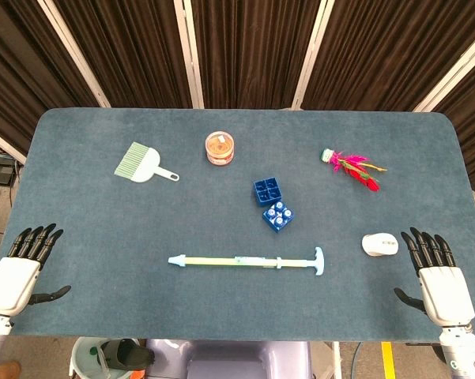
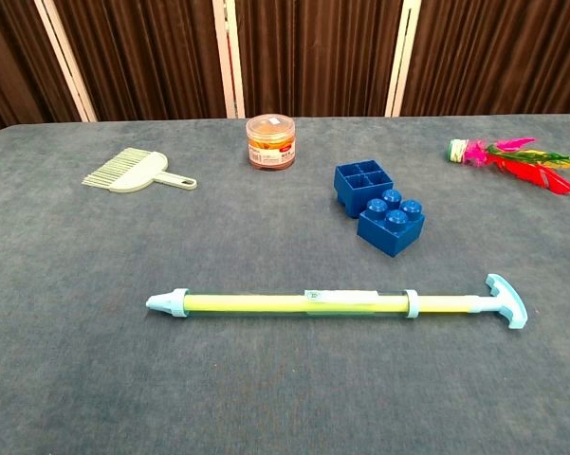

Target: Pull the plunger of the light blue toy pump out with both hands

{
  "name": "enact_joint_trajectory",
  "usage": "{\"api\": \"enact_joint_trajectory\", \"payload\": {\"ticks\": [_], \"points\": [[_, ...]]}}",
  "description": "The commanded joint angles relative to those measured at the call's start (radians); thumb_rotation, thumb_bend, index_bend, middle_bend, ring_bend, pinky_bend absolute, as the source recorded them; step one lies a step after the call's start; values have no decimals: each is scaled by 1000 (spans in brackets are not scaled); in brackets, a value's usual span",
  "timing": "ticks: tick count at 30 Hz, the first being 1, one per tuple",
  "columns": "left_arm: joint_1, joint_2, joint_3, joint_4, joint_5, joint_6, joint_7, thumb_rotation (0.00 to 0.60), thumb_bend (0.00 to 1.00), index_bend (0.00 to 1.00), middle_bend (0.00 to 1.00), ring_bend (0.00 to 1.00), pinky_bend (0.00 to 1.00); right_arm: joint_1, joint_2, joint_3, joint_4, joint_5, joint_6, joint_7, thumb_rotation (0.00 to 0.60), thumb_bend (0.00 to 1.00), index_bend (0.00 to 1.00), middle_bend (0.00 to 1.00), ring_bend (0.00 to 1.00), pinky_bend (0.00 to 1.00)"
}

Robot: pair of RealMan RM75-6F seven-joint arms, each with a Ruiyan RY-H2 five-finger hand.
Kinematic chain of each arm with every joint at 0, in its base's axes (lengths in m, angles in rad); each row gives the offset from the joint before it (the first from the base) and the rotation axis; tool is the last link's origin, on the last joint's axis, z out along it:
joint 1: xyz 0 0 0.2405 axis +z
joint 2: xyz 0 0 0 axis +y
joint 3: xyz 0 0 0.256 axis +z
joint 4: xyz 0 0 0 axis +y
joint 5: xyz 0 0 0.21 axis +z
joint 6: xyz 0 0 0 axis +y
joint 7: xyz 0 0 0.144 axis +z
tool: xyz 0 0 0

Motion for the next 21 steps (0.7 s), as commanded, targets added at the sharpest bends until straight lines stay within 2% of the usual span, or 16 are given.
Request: {"api": "enact_joint_trajectory", "payload": {"ticks": [1, 3, 10, 15, 19, 21], "points": [[-1, -9, -3, 5, 3, 6, -3, 600, 69, 82, 0, 0, 0, 0, -2, -1, 14, -16, 13, 20, 600, 25, 0, 53, 73, 79], [-2, -20, -9, 9, 5, 12, -5, 600, 69, 138, 0, 0, 0, 0, 0, 0, 14, -13, 12, 29, 600, 24, 0, 53, 74, 79], [-41, -121, -33, 44, 32, 3, 11, 600, 108, 239, 0, 0, 0, 2, 22, 11, -3, 7, 4, 62, 600, 23, 0, 53, 73, 79], [-96, -214, -47, 75, 49, -53, 60, 600, 180, 383, 9, 0, 0, 6, 37, 8, -14, 11, -10, 89, 600, 23, 0, 53, 73, 79], [-144, -298, -65, 109, 61, -93, 94, 600, 181, 397, 6, 0, 0, 3, 57, 14, -20, 20, -5, 120, 600, 26, 0, 53, 73, 80], [-179, -385, -85, 153, 72, -104, 106, 600, 192, 403, 6, 0, 0, 2, 71, 18, -27, 20, 1, 147, 600, 25, 0, 53, 73, 79]]}}
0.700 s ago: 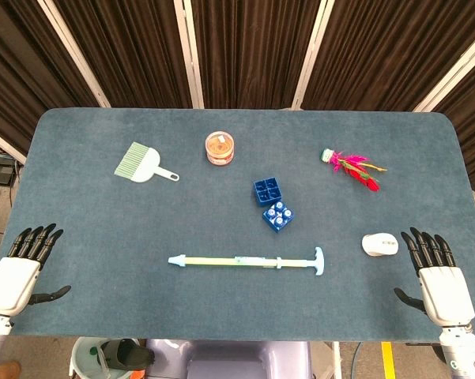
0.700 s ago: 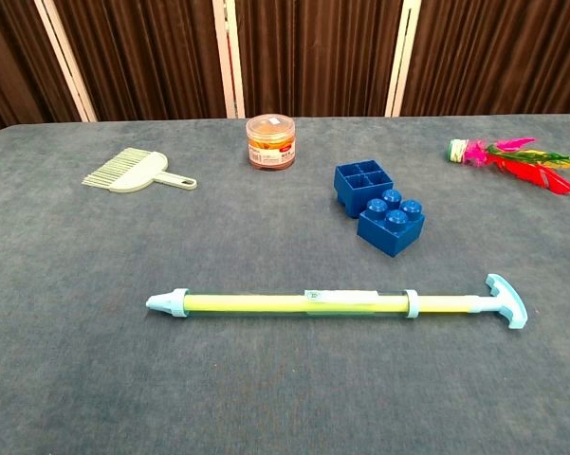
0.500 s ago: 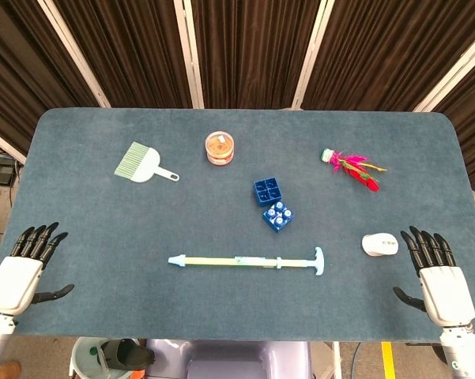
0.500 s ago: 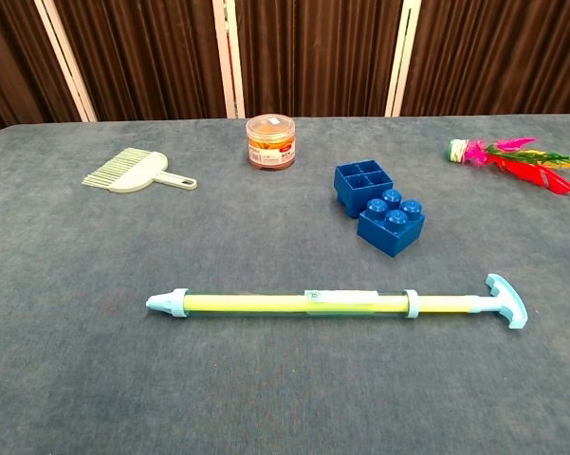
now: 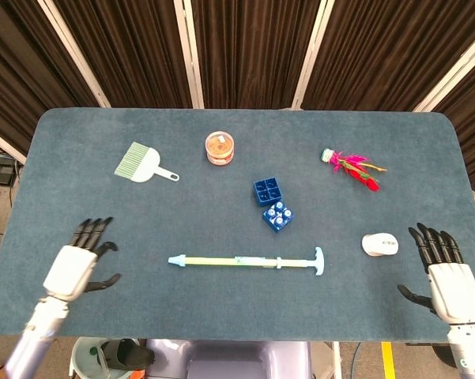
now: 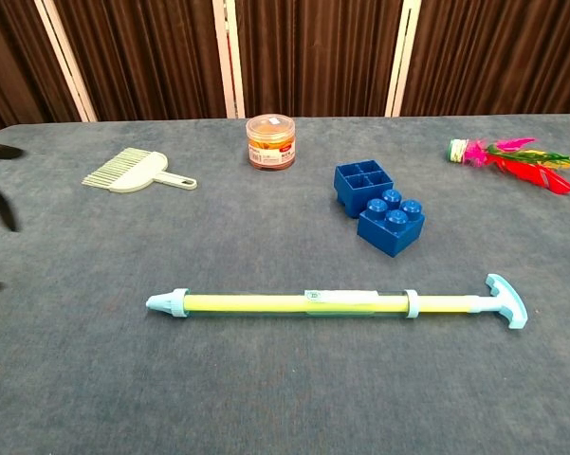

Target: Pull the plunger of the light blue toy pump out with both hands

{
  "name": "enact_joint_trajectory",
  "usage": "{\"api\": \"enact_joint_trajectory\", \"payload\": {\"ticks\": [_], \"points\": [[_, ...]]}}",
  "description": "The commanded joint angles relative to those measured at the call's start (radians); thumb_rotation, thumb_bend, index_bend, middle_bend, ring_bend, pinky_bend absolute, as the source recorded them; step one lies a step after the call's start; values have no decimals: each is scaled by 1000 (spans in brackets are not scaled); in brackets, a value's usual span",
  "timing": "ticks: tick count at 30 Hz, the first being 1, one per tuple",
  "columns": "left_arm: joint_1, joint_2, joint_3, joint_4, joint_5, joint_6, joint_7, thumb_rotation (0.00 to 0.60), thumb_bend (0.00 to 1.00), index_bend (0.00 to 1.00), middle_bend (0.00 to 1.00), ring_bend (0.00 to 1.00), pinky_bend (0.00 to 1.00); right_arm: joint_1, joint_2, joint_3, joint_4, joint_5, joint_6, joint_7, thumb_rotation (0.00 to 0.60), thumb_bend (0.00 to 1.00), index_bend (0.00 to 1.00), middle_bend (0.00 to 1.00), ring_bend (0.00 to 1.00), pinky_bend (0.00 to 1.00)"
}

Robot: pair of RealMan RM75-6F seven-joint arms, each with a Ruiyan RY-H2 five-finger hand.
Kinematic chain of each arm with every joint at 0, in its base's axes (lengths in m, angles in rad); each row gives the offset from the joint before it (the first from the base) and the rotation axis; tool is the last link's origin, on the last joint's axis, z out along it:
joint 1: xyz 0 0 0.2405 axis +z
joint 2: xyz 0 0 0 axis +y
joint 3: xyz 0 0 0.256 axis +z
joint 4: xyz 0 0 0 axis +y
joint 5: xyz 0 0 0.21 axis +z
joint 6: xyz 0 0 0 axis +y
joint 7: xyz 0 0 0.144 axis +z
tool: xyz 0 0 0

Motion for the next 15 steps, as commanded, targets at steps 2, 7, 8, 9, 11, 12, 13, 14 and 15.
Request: {"api": "enact_joint_trajectory", "payload": {"ticks": [2, 7, 8, 9, 11, 12, 13, 14, 15], "points": [[-76, -173, -39, 104, 13, -41, 28, 600, 204, 415, 7, 0, 0, -6, 29, 6, -11, 0, 15, 44, 600, 24, 0, 52, 73, 79], [-117, -254, -49, 167, -5, -86, 44, 600, 208, 425, 8, 0, 0, -14, 47, 9, -15, 6, 27, 68, 600, 24, 0, 50, 74, 79], [-125, -268, -50, 176, -12, -100, 44, 600, 209, 428, 8, 0, 0, -15, 50, 10, -16, 8, 27, 72, 600, 25, 0, 50, 74, 79], [-131, -277, -50, 181, -17, -109, 44, 600, 210, 433, 8, 0, 0, -16, 52, 10, -17, 9, 28, 74, 600, 24, 0, 49, 74, 80], [-142, -294, -51, 194, -23, -124, 44, 600, 212, 437, 8, 0, 0, -17, 56, 10, -18, 13, 28, 76, 600, 24, 0, 47, 74, 80], [-147, -302, -52, 201, -26, -130, 45, 600, 213, 434, 7, 0, 0, -18, 59, 11, -19, 15, 28, 77, 600, 24, 0, 46, 74, 79], [-154, -314, -52, 212, -27, -136, 45, 600, 213, 432, 7, 0, 0, -20, 62, 12, -21, 18, 29, 78, 600, 25, 0, 46, 74, 79], [-160, -324, -52, 221, -27, -141, 45, 600, 217, 430, 7, 0, 0, -21, 64, 13, -22, 19, 31, 80, 600, 25, 0, 45, 73, 79], [-167, -338, -51, 235, -28, -147, 44, 600, 227, 430, 7, 0, 0, -23, 68, 14, -24, 21, 32, 81, 600, 25, 0, 44, 73, 79]]}}
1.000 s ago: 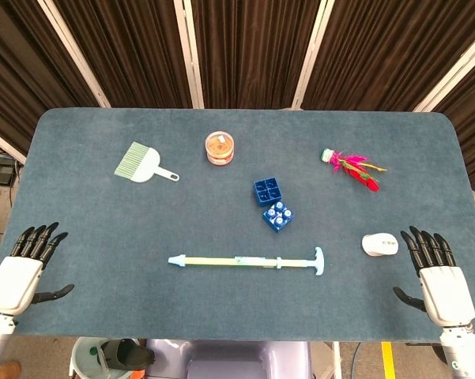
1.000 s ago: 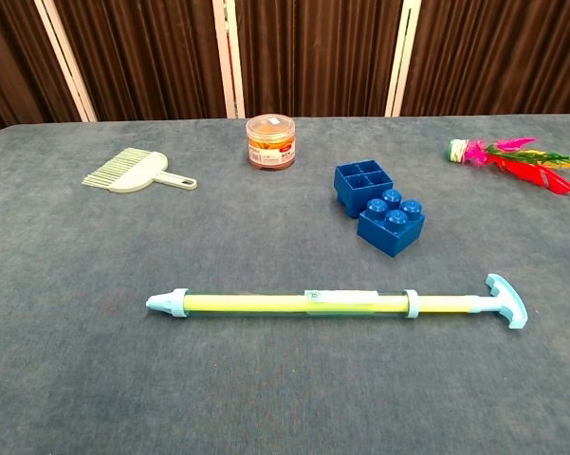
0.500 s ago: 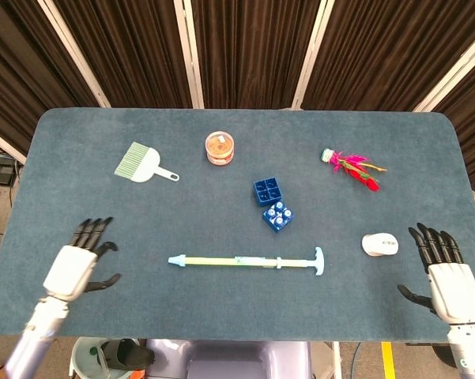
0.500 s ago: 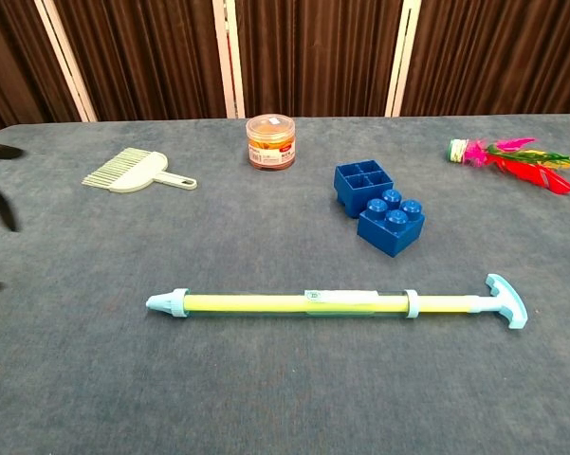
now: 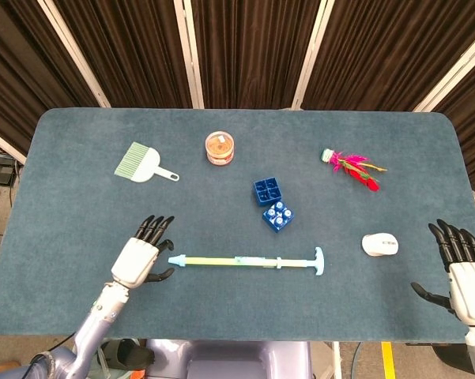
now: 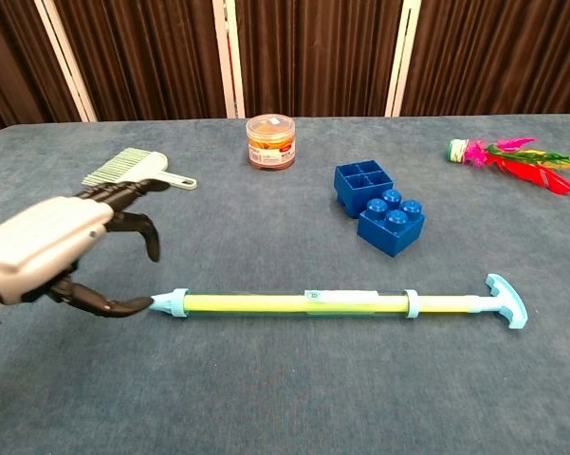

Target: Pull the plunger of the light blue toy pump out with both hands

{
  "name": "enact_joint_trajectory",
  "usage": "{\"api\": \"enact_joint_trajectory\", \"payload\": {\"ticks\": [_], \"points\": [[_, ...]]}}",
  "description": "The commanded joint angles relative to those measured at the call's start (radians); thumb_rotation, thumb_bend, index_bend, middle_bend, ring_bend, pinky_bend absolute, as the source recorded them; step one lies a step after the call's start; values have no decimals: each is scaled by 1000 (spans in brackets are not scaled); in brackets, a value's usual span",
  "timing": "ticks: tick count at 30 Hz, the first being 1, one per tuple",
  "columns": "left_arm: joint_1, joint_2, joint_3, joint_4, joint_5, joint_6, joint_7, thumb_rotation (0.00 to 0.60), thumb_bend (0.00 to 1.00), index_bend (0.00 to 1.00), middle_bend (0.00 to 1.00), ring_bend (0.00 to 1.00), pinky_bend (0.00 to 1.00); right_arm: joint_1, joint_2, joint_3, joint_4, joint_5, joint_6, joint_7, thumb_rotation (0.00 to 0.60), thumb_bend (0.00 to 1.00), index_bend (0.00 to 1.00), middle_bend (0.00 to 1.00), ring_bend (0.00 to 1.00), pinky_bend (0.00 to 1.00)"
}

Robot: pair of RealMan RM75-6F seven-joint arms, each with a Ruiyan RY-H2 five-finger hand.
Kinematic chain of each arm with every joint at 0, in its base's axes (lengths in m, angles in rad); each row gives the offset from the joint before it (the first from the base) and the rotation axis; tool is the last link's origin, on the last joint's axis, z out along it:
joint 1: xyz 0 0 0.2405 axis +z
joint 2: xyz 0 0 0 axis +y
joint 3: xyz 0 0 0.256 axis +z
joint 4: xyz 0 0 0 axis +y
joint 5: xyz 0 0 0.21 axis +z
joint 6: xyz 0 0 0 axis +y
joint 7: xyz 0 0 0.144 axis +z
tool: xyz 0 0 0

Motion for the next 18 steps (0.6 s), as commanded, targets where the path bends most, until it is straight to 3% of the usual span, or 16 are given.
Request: {"api": "enact_joint_trajectory", "payload": {"ticks": [1, 18], "points": [[-24, -40, -1, 39, -6, -20, -3, 600, 241, 433, 7, 0, 0, -4, 8, 2, -5, 6, 4, 4, 600, 25, 0, 42, 73, 80], [-105, -168, -4, 178, -35, -72, -34, 600, 262, 428, 6, 0, 0, -11, 22, 10, -12, 22, 5, 5, 600, 25, 0, 40, 73, 79]]}}
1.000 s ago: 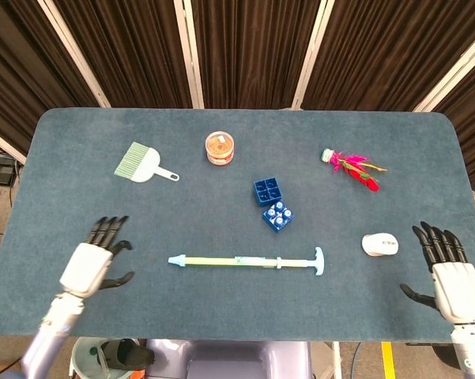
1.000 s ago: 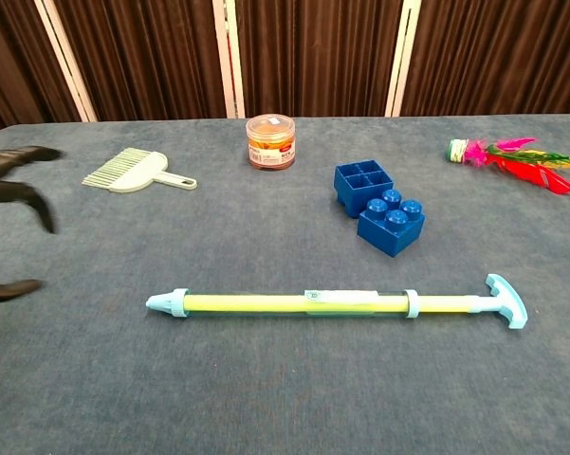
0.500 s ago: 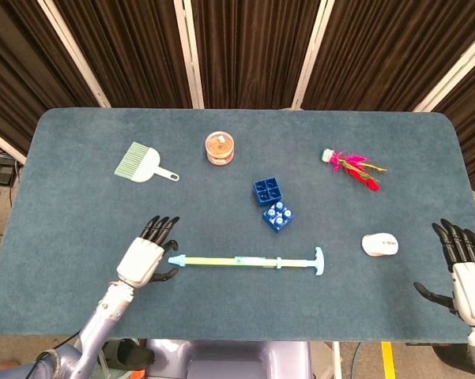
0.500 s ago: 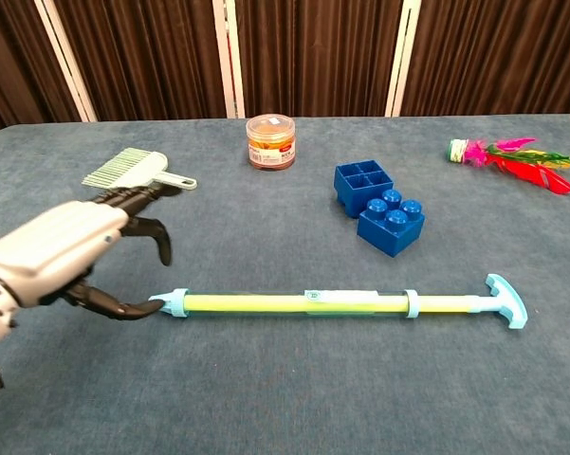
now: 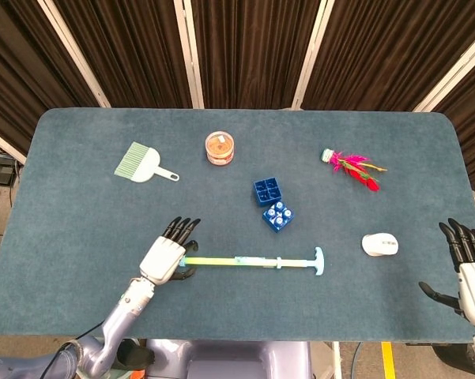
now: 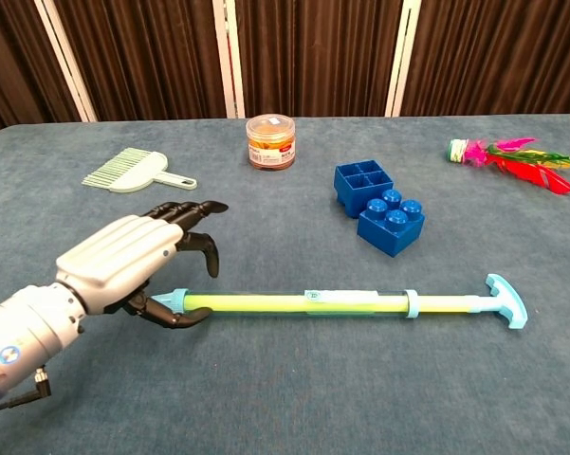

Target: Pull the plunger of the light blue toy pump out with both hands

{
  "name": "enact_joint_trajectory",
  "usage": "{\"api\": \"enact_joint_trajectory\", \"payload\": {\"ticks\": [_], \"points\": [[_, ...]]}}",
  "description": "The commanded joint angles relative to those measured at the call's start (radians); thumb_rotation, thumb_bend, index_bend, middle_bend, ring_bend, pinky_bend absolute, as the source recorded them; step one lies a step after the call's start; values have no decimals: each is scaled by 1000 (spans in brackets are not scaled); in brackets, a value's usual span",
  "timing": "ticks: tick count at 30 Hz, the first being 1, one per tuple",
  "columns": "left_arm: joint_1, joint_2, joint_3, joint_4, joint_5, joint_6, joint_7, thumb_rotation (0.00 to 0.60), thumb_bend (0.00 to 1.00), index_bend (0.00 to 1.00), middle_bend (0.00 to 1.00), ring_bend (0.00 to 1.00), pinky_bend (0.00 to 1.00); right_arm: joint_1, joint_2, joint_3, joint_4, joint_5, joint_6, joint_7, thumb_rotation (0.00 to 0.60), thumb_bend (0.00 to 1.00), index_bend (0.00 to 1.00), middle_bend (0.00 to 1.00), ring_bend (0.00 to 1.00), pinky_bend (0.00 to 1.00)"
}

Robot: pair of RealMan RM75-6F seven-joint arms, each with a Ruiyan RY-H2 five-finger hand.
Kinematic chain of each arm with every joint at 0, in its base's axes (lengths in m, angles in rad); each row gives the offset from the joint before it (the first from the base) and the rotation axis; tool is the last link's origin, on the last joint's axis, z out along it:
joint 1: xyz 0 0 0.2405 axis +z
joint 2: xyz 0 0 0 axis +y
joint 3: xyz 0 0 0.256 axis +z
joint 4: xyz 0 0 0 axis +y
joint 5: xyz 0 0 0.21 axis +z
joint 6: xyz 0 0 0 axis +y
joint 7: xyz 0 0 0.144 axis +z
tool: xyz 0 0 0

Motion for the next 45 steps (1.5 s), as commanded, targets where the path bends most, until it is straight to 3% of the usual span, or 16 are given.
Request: {"api": "enact_joint_trajectory", "payload": {"ticks": [1, 8, 15, 21, 28, 36, 45], "points": [[-9, -11, 2, 15, -10, -12, -5, 600, 263, 432, 7, 0, 0, 0, 1, 3, 1, 4, -1, 2, 600, 25, 0, 40, 73, 79], [-25, -33, 13, 52, -28, -34, -24, 600, 289, 483, 9, 0, 0, 0, 0, 9, 4, 13, -2, -5, 600, 27, 0, 39, 74, 79], [-32, -26, 22, 47, -37, -32, -40, 600, 459, 545, 22, 0, 0, 9, -13, 3, 10, 17, -28, -24, 600, 36, 0, 40, 73, 79], [-31, 5, 31, -5, -23, 1, -47, 600, 539, 576, 41, 0, 0, 20, -26, -8, 11, 19, -63, -51, 600, 75, 5, 45, 73, 80], [-32, 45, 40, -63, -19, 11, -53, 600, 568, 592, 45, 0, 0, 47, -57, -22, 32, 35, -137, -76, 600, 144, 156, 83, 74, 83], [-42, 64, 39, -77, -32, -5, -62, 600, 564, 598, 46, 0, 0, 61, -185, -19, 71, 33, -133, -200, 600, 172, 345, 113, 74, 86], [-56, 49, 44, -44, -39, -23, -90, 600, 556, 598, 47, 0, 0, 96, -310, -25, 61, 27, -171, -329, 600, 196, 404, 115, 75, 86]]}}
